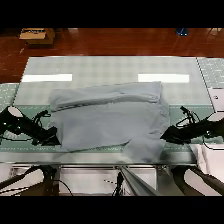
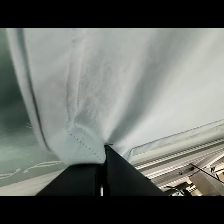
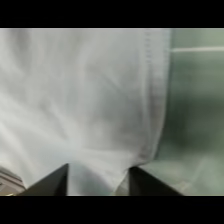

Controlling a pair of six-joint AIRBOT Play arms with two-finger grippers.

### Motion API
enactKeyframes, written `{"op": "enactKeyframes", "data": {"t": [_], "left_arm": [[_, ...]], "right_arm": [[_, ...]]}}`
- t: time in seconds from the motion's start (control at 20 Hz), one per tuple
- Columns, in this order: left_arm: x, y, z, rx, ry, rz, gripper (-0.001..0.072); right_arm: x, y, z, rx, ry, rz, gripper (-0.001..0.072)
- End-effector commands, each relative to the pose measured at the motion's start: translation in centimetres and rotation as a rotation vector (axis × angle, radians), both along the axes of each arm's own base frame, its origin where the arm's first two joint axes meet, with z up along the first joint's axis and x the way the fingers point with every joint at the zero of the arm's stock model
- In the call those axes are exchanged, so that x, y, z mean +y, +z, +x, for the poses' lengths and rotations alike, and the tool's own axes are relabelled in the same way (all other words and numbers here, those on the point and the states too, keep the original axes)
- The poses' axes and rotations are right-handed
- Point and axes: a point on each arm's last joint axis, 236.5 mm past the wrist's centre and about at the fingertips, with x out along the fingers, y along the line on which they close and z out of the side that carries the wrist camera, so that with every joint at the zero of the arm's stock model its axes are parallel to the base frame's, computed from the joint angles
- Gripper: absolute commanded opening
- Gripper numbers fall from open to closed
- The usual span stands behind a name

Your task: Fold the shirts.

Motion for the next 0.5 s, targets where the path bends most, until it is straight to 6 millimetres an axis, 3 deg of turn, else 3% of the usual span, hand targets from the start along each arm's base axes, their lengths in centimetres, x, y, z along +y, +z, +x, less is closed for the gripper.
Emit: {"op": "enactKeyframes", "data": {"t": [0.0, 0.05, 0.2, 0.25, 0.35, 0.45], "left_arm": [[0.5, -0.6, 1.2, -0.053, 0.005, 0.026, 0.0020], [0.5, -0.5, 1.4, -0.063, 0.003, 0.027, 0.0019], [1.4, 1.1, 3.8, -0.184, -0.040, 0.046, 0.0019], [2.1, 2.0, 5.2, -0.239, -0.038, 0.067, 0.0019], [3.1, 4.5, 8.5, -0.351, -0.009, 0.093, 0.0019], [2.5, 7.8, 12.3, -0.476, 0.047, 0.053, 0.0019]], "right_arm": [[1.8, -0.7, 1.3, -0.043, -0.022, -0.012, 0.0185], [2.2, -0.4, 1.8, -0.056, -0.024, -0.001, 0.0018], [2.3, 3.0, 3.9, -0.138, 0.041, 0.020, 0.0019], [2.0, 5.3, 5.8, -0.216, 0.056, 0.014, 0.0018], [1.5, 11.1, 11.7, -0.451, -0.002, -0.010, 0.0017], [0.9, 17.1, 17.6, -0.668, -0.109, -0.018, 0.0015]]}}
